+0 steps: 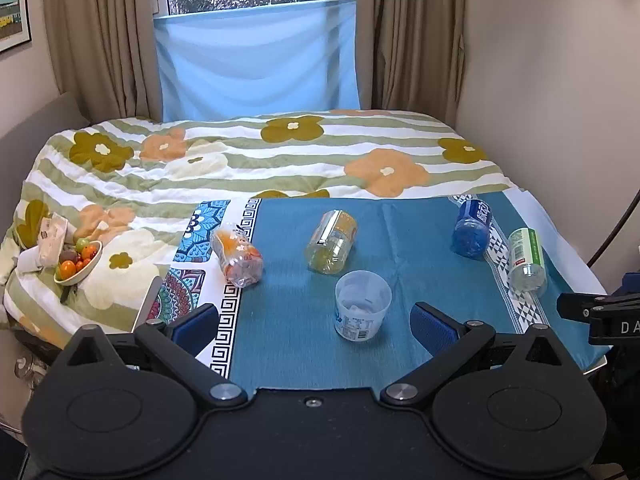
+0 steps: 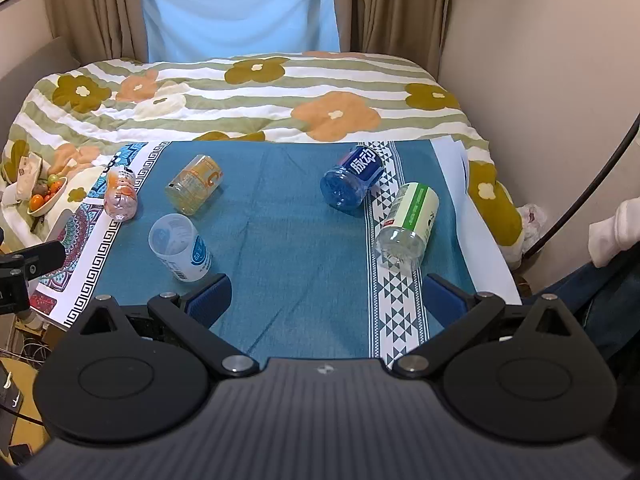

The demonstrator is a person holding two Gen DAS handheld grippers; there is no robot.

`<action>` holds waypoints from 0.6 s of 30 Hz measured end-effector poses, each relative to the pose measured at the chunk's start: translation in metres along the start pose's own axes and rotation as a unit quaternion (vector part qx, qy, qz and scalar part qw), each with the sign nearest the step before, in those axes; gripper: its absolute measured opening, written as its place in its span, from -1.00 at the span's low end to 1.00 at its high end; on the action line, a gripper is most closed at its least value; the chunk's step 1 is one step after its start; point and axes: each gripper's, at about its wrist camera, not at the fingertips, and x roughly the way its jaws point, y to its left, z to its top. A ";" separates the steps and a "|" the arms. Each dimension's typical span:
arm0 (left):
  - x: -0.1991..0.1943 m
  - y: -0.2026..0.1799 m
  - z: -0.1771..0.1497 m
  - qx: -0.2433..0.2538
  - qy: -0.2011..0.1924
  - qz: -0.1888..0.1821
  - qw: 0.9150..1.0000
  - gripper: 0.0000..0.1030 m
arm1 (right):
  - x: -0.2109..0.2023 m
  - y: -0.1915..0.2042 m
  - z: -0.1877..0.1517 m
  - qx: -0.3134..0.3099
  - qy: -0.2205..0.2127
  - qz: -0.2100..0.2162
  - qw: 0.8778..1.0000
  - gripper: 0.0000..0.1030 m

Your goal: Flip cup upright

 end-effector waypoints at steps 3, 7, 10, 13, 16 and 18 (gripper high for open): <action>-0.001 -0.001 0.000 0.002 -0.003 -0.001 1.000 1.00 | -0.001 0.001 0.000 0.001 0.000 -0.002 1.000 1.00; -0.001 -0.002 0.000 0.007 -0.005 -0.002 1.000 1.00 | -0.002 0.002 0.001 0.002 -0.001 -0.004 1.000 1.00; 0.000 -0.002 0.000 0.009 -0.006 -0.004 1.000 1.00 | -0.003 0.003 0.001 0.006 -0.001 -0.005 1.000 1.00; 0.000 -0.002 0.001 0.011 -0.005 -0.005 1.000 1.00 | -0.001 0.003 0.001 0.008 0.001 -0.007 1.000 1.00; 0.000 -0.003 0.001 0.013 -0.005 -0.006 1.000 1.00 | 0.000 0.003 0.001 0.010 0.002 -0.008 1.000 1.00; 0.001 -0.003 0.002 0.014 -0.005 -0.007 1.000 1.00 | 0.000 0.002 0.001 0.011 0.003 -0.008 1.000 1.00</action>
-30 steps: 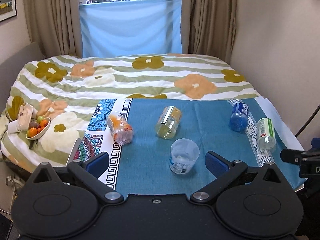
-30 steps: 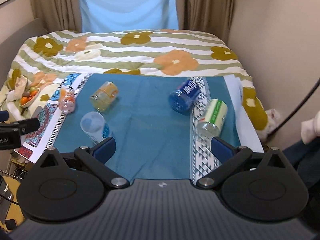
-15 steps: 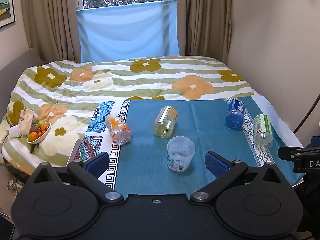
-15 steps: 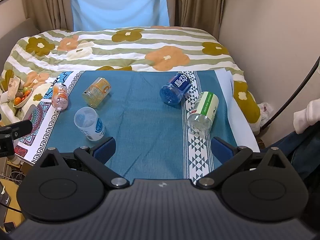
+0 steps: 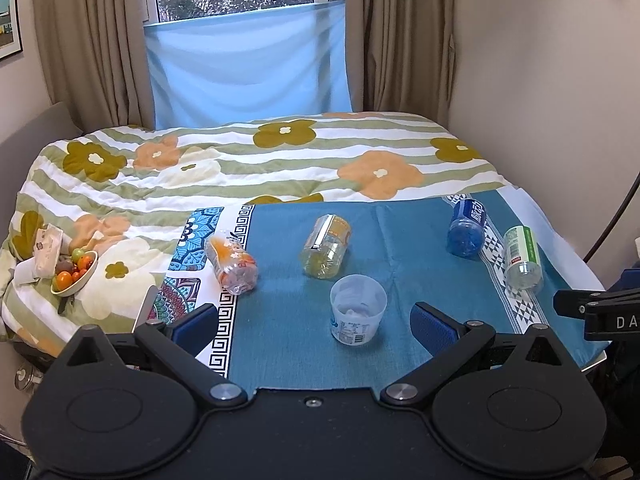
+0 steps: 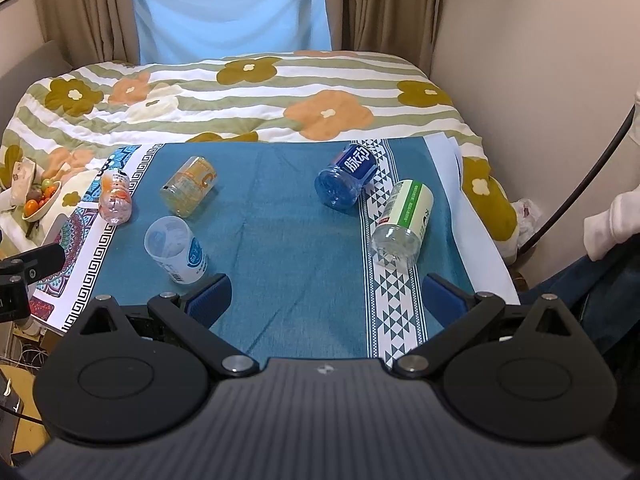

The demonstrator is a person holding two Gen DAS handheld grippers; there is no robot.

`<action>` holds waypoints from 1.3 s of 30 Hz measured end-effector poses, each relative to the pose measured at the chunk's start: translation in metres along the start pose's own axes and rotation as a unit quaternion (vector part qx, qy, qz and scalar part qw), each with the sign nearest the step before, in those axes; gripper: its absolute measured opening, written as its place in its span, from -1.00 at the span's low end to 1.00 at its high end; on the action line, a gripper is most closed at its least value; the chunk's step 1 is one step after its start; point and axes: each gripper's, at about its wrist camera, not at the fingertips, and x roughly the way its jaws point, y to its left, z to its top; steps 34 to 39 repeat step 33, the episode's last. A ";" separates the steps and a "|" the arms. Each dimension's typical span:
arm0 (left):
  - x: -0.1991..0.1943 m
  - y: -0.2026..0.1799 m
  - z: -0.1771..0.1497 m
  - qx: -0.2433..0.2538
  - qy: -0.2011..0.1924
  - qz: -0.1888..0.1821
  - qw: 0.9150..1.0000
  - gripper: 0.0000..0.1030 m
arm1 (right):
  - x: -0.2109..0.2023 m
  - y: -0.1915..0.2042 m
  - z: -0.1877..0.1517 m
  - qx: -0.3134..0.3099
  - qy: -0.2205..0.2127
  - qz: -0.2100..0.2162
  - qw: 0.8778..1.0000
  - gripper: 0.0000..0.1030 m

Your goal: Flip cup upright

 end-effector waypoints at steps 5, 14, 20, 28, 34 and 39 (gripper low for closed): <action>0.000 0.000 0.001 0.001 -0.001 0.000 1.000 1.00 | 0.001 -0.001 0.000 0.002 0.000 -0.002 1.000 1.00; 0.002 -0.002 0.002 0.005 -0.001 0.001 1.000 1.00 | 0.001 -0.002 0.001 0.004 0.001 -0.004 1.000 1.00; 0.002 -0.003 0.002 0.006 -0.003 0.001 1.000 1.00 | 0.002 -0.002 0.001 0.004 0.001 -0.005 1.000 1.00; 0.003 -0.002 0.001 -0.004 0.002 -0.003 1.000 1.00 | 0.001 -0.002 0.001 0.004 0.001 -0.005 1.000 1.00; 0.001 -0.001 -0.001 -0.003 -0.001 -0.004 1.000 1.00 | 0.001 -0.003 0.001 0.004 0.001 -0.005 1.000 1.00; 0.001 -0.001 -0.001 -0.003 -0.001 -0.004 1.000 1.00 | 0.001 -0.003 0.001 0.004 0.001 -0.005 1.000 1.00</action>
